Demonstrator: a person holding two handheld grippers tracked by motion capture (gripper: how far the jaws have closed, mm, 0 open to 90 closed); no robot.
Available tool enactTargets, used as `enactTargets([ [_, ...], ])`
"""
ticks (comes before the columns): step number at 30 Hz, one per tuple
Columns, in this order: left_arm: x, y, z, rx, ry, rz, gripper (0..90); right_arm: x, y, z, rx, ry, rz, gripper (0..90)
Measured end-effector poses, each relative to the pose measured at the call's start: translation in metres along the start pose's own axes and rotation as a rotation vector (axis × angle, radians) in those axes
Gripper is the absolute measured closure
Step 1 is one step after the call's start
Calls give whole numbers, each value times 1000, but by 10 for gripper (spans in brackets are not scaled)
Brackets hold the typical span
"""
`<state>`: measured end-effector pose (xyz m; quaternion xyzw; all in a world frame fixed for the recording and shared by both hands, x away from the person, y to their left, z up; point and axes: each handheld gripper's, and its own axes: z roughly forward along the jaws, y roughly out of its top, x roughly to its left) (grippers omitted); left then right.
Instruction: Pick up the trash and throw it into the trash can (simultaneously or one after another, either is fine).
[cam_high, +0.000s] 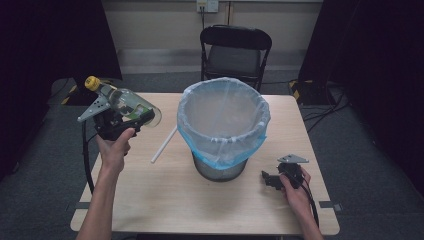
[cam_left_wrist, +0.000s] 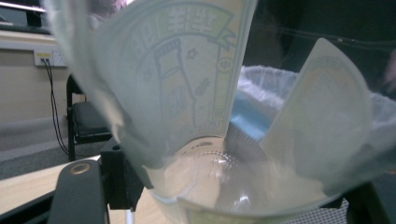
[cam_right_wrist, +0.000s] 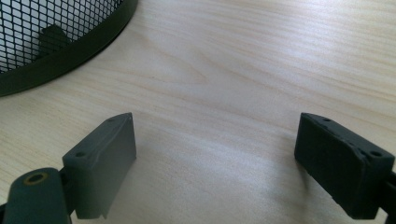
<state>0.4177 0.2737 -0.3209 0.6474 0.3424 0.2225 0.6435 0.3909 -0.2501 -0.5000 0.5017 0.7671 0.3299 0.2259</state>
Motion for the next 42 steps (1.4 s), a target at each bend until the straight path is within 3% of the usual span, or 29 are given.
enactTargets([
  [8,-8,16,0,-32,-7,20,282,0,0,0,0,0,0,117],
  [11,-8,18,3,-38,-15,20,282,0,0,0,0,0,0,117],
  [12,-9,18,5,-40,-18,-2,282,0,0,0,0,0,0,117],
  [21,-14,32,13,-56,-34,4,281,0,0,0,0,0,0,116],
  [25,-21,38,14,-59,-64,14,281,0,0,0,0,0,1,116],
  [33,-30,51,14,-77,-87,43,281,0,0,0,0,0,0,116],
  [42,-44,61,25,-97,-133,35,281,0,0,0,0,0,0,116],
])
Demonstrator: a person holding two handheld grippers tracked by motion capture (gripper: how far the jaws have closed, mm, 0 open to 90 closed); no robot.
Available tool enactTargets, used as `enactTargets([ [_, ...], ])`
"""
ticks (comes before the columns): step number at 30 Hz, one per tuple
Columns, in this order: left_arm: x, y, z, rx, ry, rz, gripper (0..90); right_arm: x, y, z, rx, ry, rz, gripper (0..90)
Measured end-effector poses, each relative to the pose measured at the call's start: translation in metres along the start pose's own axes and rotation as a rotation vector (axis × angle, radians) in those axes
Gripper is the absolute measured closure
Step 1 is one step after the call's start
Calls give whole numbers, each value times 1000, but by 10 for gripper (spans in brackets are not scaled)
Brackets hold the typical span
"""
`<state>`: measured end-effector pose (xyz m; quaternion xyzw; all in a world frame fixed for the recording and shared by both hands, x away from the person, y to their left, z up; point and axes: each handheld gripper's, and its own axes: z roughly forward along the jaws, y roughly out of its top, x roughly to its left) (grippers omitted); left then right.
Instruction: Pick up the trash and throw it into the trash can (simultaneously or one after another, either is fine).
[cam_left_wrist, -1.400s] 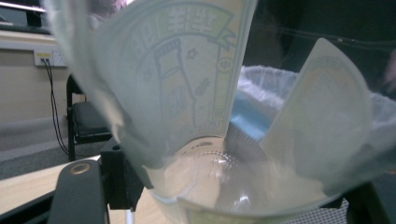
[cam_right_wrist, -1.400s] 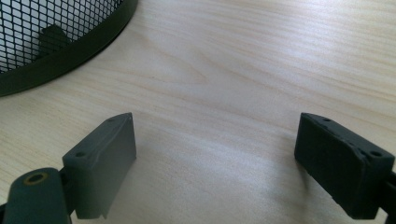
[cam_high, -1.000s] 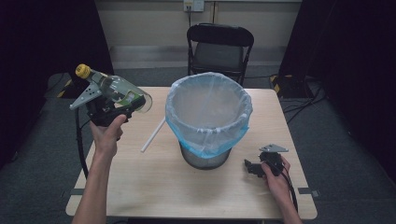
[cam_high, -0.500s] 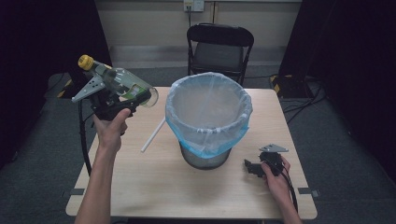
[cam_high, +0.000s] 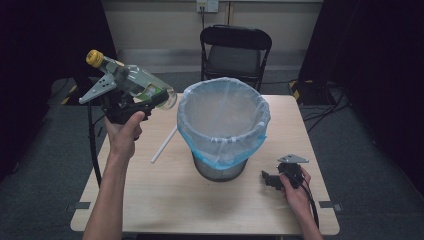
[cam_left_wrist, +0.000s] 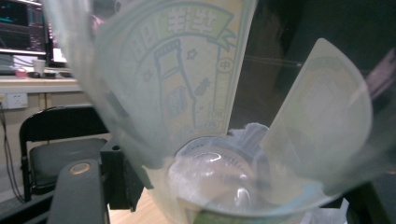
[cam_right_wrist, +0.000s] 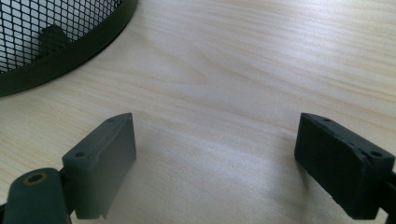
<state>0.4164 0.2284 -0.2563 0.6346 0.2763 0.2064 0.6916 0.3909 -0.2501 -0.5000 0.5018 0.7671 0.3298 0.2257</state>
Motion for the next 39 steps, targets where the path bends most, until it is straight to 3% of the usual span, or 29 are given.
enactTargets([
  [4,-8,8,9,-1,-35,23,281,0,0,0,0,0,0,116],
  [13,-16,12,34,15,-83,19,281,0,0,0,0,0,0,116],
  [17,-19,10,51,47,-115,4,281,0,0,0,0,0,0,116],
  [22,-23,14,68,100,-154,15,280,0,0,0,0,0,0,116],
  [25,-28,14,77,111,-180,-10,280,0,0,0,0,0,0,116],
  [27,-30,15,83,121,-168,11,279,0,0,0,0,0,0,116],
  [31,-33,13,95,159,-197,-25,277,0,0,0,0,0,0,116],
  [33,-35,14,100,176,-190,-5,273,0,0,0,0,0,0,116],
  [37,-32,16,101,136,-224,-59,279,0,0,0,0,0,0,116],
  [39,-34,19,100,125,-216,-21,374,0,0,0,0,0,0,116],
])
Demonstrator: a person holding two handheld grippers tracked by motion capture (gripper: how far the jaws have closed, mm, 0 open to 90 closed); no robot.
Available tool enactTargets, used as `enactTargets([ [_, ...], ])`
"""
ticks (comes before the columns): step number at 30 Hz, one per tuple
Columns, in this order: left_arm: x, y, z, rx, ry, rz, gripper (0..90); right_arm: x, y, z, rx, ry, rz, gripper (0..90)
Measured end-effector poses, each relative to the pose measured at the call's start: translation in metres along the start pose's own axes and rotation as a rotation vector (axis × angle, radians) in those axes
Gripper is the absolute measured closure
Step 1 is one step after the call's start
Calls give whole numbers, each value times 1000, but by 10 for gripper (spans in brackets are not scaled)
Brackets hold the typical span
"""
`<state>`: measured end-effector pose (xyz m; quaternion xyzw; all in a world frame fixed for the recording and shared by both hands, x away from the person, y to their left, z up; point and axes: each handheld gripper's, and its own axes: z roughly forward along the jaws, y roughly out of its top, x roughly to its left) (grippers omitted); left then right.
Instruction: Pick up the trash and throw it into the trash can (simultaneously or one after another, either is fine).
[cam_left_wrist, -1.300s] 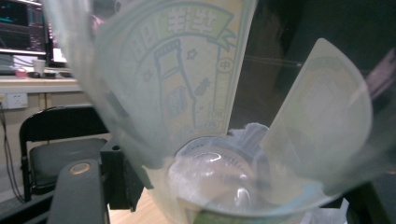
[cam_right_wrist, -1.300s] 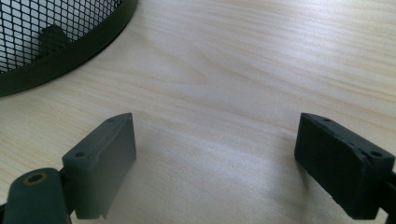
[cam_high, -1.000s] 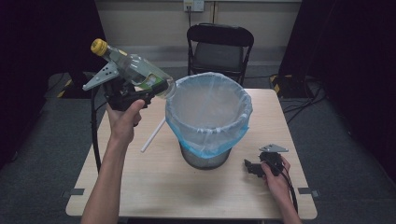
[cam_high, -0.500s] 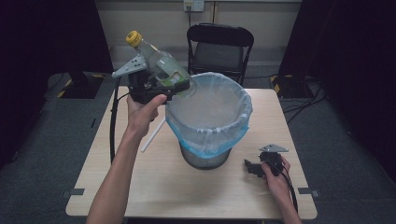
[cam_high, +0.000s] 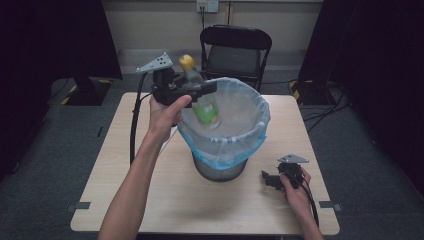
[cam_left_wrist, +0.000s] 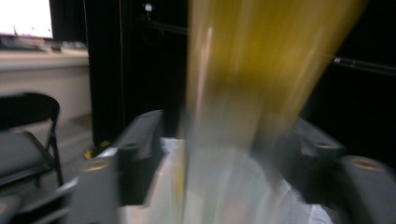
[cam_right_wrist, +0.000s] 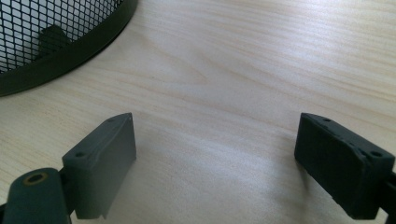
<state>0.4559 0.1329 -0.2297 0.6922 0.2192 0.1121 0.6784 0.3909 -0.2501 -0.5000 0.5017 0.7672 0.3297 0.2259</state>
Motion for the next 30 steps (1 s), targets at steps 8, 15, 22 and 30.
enactTargets([
  [8,-3,3,-7,-4,27,13,256,0,0,0,1,-1,4,117],
  [15,11,-6,-19,-3,58,-15,234,0,0,0,2,-1,6,115],
  [22,17,-13,-28,-1,69,-34,236,0,0,0,2,0,6,114],
  [30,26,-19,-44,-4,123,-50,223,0,0,0,2,-1,5,114],
])
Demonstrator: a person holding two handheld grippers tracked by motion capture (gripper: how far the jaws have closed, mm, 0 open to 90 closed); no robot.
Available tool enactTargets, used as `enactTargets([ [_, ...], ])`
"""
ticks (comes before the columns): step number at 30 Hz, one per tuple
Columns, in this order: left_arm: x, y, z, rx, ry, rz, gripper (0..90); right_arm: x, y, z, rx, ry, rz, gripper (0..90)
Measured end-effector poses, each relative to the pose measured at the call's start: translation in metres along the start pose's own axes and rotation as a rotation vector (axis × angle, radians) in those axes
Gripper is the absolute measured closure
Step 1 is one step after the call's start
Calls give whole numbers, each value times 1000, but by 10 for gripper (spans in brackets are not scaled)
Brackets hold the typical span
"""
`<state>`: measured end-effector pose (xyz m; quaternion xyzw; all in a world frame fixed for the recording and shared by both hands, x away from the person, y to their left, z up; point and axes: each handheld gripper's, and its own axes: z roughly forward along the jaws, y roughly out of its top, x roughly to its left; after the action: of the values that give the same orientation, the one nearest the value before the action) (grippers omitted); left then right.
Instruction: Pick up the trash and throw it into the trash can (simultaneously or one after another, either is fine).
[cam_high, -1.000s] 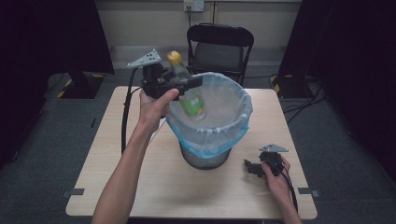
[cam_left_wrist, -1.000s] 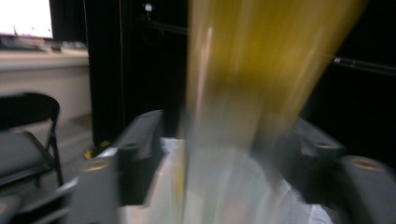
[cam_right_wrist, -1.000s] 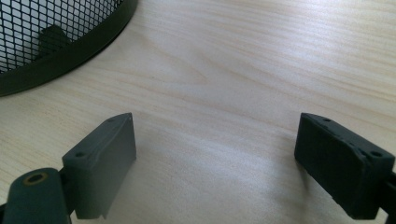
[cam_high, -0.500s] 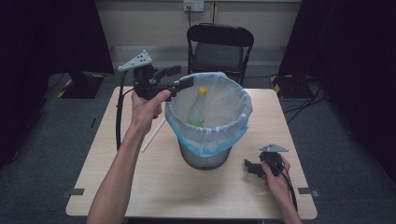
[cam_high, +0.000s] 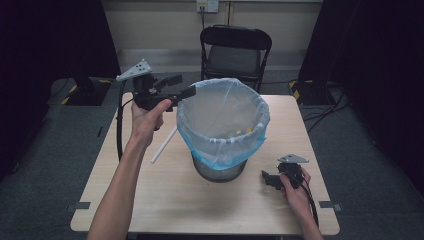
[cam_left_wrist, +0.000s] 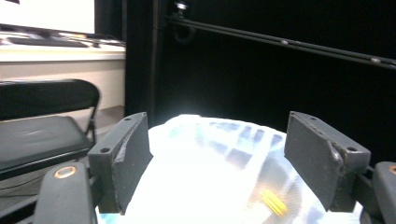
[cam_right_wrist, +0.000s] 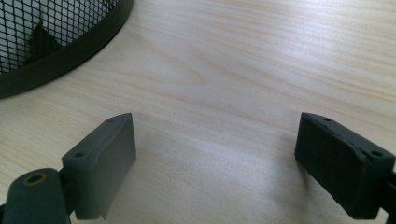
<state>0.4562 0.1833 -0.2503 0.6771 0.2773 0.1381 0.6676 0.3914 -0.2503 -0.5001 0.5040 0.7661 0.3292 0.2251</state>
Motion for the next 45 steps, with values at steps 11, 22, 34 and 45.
enactTargets([
  [11,22,-8,-33,3,44,-31,257,0,0,0,0,1,0,114],
  [22,30,-22,-49,28,83,-46,230,0,0,0,0,0,0,114],
  [34,43,-55,-71,100,171,-62,230,0,0,0,0,0,0,114],
  [45,55,-92,-86,147,248,-95,231,0,0,0,0,0,0,114],
])
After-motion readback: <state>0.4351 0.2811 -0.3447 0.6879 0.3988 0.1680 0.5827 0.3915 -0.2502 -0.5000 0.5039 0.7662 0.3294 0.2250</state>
